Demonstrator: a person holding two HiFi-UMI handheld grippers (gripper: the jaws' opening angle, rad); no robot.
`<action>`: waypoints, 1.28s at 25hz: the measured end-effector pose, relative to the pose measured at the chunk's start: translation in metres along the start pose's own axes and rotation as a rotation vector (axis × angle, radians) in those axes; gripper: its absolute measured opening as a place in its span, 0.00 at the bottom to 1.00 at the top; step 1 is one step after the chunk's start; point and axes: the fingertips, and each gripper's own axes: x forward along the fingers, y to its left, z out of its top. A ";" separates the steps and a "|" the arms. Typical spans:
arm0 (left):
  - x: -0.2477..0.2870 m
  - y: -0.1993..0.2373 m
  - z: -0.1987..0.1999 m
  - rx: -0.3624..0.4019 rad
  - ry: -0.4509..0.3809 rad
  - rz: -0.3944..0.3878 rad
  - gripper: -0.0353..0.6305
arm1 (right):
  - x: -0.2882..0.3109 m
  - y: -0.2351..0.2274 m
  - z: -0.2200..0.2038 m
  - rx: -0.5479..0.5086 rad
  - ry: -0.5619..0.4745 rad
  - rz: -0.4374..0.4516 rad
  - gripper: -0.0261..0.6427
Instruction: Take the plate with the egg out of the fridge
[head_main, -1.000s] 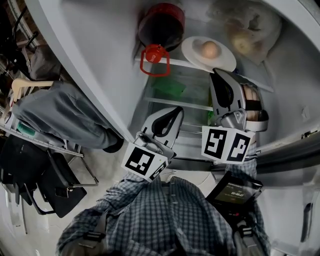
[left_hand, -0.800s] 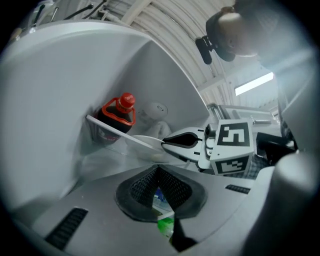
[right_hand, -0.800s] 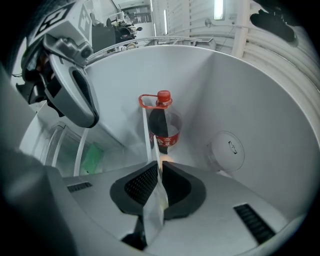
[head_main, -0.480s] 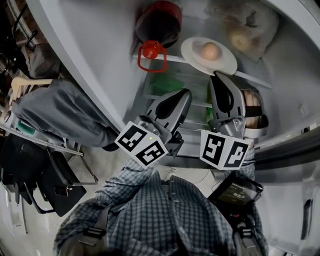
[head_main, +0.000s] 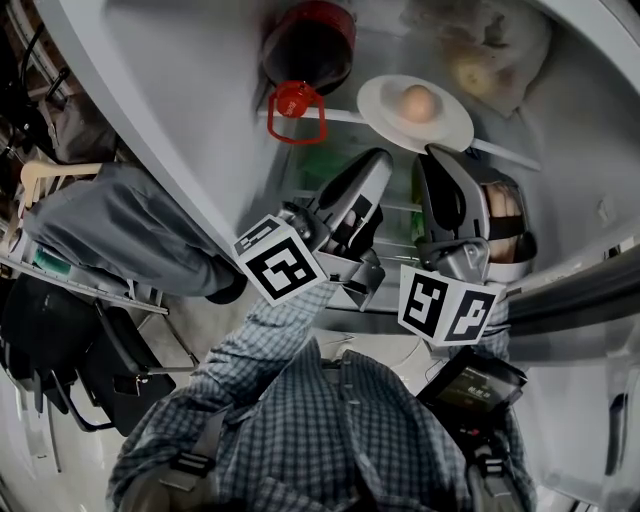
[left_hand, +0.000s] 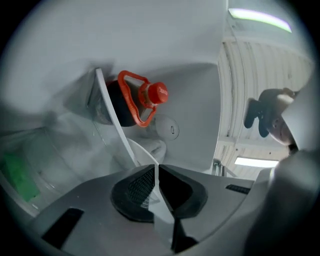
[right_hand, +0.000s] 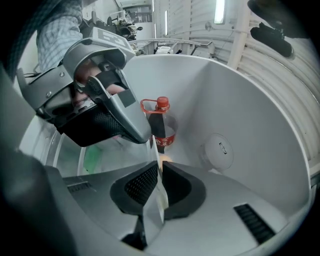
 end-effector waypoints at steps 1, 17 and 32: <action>0.001 0.001 0.000 -0.034 -0.008 -0.002 0.07 | 0.000 0.000 0.000 -0.002 0.000 0.000 0.09; 0.024 -0.007 0.006 -0.331 -0.057 -0.067 0.21 | -0.007 0.000 0.001 -0.016 -0.003 -0.002 0.09; 0.027 0.003 0.007 -0.454 -0.063 -0.019 0.21 | -0.009 0.001 0.004 -0.031 -0.025 0.002 0.09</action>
